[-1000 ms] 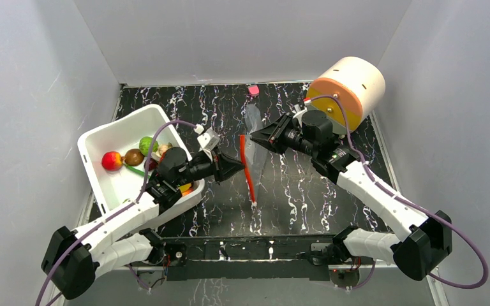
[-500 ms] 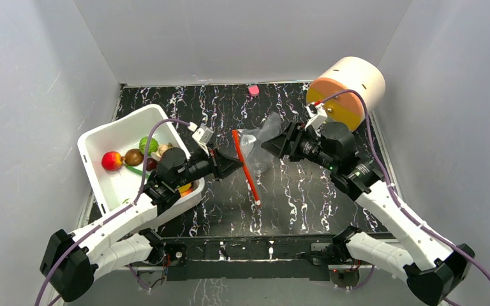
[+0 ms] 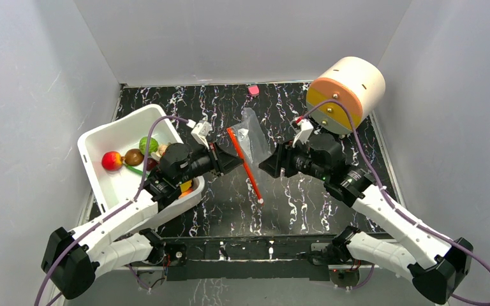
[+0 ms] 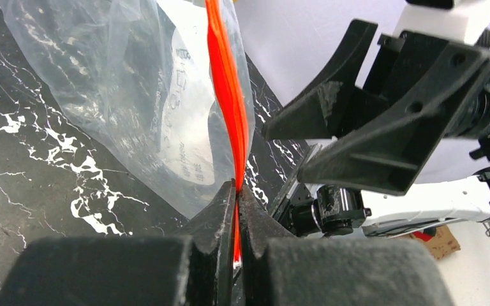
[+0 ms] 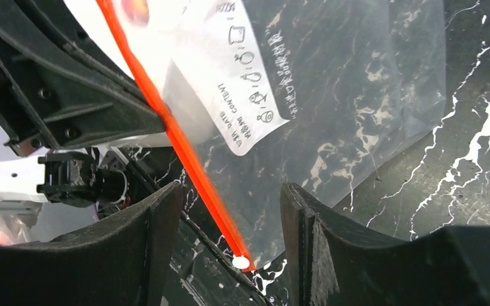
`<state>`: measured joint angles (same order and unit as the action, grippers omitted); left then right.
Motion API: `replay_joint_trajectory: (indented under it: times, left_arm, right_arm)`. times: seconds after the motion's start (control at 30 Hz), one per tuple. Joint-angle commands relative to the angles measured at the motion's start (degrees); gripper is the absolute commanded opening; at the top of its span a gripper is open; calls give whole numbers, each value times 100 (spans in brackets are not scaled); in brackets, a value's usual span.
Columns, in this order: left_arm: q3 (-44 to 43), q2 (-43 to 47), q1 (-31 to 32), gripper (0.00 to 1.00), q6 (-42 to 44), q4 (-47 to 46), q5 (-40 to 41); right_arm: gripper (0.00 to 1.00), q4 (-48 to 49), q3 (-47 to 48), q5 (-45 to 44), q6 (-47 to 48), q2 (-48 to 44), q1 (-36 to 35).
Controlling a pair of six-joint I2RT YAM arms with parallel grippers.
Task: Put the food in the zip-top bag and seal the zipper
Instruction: Open the zipper of the food storage bag.
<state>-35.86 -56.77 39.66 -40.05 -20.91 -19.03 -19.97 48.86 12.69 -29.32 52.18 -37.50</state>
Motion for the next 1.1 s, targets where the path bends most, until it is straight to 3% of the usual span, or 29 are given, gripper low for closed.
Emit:
replay_joint_trajectory:
  times: [0.0, 0.4, 0.67, 0.77, 0.93, 1.07]
  left_arm:
    - [-354, 2, 24, 0, -296, 349, 206]
    - [-488, 1, 20, 0, -551, 672, 391]
    - [-489, 38, 24, 0, -694, 623, 321]
    - [-439, 84, 24, 0, -730, 573, 304]
    - [-478, 184, 24, 0, -730, 693, 300]
    - [-539, 221, 24, 0, -710, 828, 352]
  right_arm:
    - [56, 345, 15, -467, 338, 71, -495]
    - [53, 524, 219, -1957, 506, 656, -1658]
    - [46, 772, 199, -2083, 556, 869, -1761]
    - [34, 933, 137, -1926, 573, 858, -1763]
    - [0, 1184, 36, -1659, 556, 820, -1765]
    - [0, 1019, 133, -1780, 496, 940, -1766]
